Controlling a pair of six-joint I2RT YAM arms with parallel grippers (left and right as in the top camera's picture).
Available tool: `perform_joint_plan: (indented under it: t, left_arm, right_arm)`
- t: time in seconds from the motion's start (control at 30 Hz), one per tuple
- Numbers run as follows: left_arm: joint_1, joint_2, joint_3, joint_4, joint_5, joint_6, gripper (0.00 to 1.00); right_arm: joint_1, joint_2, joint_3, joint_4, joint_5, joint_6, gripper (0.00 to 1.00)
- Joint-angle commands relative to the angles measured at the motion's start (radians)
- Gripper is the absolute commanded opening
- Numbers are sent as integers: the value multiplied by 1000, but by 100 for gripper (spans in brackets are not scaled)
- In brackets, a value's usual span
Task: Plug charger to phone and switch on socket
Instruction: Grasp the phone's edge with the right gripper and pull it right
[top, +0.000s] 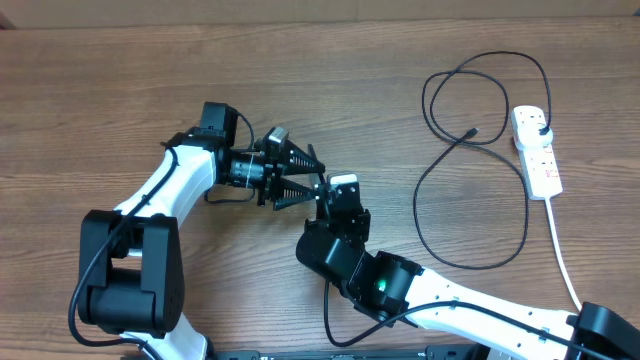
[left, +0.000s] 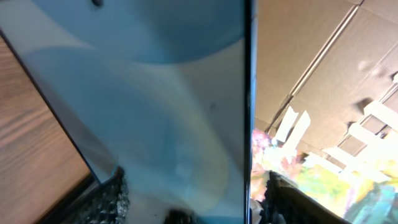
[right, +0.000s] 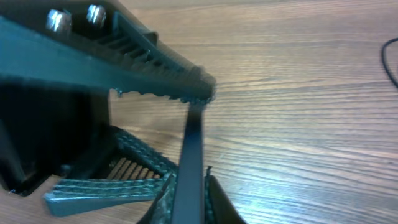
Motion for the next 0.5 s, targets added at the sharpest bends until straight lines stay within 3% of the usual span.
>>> perform_joint_plan:
  t: [0.0, 0.17, 0.33, 0.47]
  left_arm:
    - [-7, 6, 17, 4, 49, -4, 64]
    - [-7, 6, 17, 4, 49, -4, 68]
    - [-5, 6, 17, 26, 68, -3, 90]
    - [19, 6, 17, 176, 211, -3, 99]
  right_arm:
    - [10, -6, 27, 26, -16, 5, 4]
    - [10, -24, 28, 26, -15, 5, 4]
    - [9, -65, 28, -16, 78, 5, 4]
    - [-19, -108, 29, -100, 133, 8, 4]
